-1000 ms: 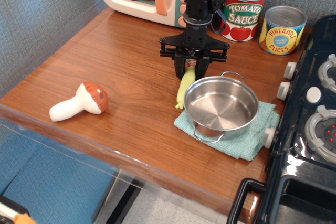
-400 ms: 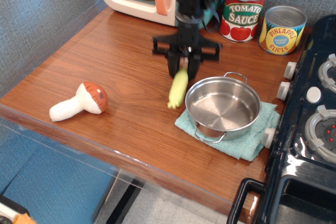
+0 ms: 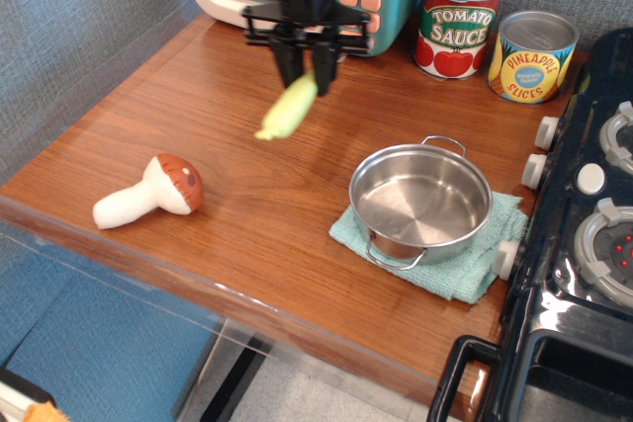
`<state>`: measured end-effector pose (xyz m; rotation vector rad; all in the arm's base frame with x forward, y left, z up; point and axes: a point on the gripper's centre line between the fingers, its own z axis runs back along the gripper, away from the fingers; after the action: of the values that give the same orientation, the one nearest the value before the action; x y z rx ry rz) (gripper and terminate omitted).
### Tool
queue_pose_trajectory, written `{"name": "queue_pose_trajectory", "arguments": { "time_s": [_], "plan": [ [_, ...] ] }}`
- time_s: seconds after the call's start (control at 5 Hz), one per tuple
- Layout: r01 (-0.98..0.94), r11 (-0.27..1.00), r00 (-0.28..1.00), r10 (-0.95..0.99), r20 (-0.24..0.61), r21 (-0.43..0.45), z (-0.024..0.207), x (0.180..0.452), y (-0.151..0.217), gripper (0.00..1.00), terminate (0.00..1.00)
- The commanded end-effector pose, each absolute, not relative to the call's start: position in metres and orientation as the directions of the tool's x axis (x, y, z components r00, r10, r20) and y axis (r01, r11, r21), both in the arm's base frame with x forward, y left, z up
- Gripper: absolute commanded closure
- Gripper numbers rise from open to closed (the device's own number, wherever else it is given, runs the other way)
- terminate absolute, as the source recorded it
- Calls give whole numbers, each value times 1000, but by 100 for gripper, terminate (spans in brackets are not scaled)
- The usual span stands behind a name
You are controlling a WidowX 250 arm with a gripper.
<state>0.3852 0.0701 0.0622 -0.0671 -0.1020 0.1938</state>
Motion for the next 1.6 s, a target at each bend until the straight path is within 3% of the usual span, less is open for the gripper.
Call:
{"name": "queue_pose_trajectory", "arguments": {
  "time_s": [0.0, 0.2, 0.6, 1.0, 1.2, 1.4],
  "plan": [
    [-128, 992, 973, 125, 194, 1, 100, 376, 146, 100, 0],
    [-163, 983, 965, 141, 219, 86, 103, 374, 168, 100, 0],
    [-237, 959, 949, 195, 246, 154, 83, 382, 193, 100, 0],
    [-229, 966, 960, 204, 192, 122, 34, 386, 216, 100, 0],
    [-214, 974, 962, 198, 186, 74, 28, 389, 217, 100, 0],
    [-216, 976, 958, 211, 194, 8, 35, 387, 217, 0, 0]
  ]
}}
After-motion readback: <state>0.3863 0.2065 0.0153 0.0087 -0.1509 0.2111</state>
